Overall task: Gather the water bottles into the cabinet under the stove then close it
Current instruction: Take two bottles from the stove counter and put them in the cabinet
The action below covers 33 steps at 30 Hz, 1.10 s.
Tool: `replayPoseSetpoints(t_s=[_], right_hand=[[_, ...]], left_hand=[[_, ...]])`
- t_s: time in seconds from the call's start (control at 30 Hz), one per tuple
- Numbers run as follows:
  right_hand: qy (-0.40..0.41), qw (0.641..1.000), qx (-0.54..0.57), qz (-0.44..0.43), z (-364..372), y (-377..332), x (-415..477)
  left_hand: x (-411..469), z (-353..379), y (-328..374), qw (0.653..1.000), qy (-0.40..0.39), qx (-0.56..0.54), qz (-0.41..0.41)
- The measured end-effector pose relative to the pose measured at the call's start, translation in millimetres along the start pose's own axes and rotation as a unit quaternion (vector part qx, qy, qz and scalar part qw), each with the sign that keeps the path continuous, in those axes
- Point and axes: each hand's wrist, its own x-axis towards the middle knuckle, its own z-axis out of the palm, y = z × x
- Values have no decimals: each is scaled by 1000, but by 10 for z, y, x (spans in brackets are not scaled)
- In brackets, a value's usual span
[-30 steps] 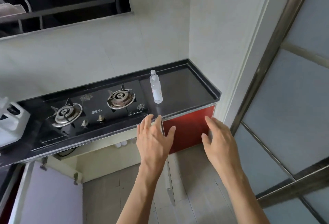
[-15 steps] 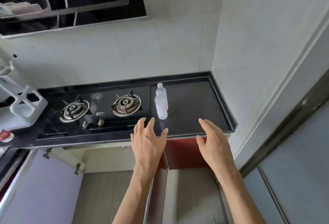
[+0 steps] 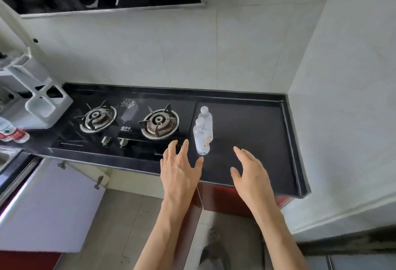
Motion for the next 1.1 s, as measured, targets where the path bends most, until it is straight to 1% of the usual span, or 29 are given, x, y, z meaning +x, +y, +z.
replayPoseSetpoints(t_s=[0.23,0.33,0.43,0.53,0.67,0.77,0.83,0.97,1.1], right_hand=[[-41,998,-47,-29,319,-7,1060],[-68,994,-64,-61,452,-3,1446],[-64,991,-60,-97,614,67,1806],[-64,987,-58,-135,770,162,2116],[-108,976,-51,-184,933,251,2387],[-138,966,-14,-219,1069,325,2515],[-162,960,-3,-227,1167,366,2588],[-201,957,6,-210,1348,436,2726],[-215,950,45,-223,1428,483,2852]], left_hand=[[723,544,132,999,-27,-38,9],[865,768,152,998,-48,-51,0],[925,953,132,996,-52,-67,-18],[959,1106,123,995,-43,-75,-44],[959,1325,117,994,-41,-78,-71],[993,1511,91,990,-31,-118,-77],[1024,1631,100,986,-18,-149,-74],[1062,1813,137,979,14,-185,-83],[1191,1848,92,974,31,-208,-84]])
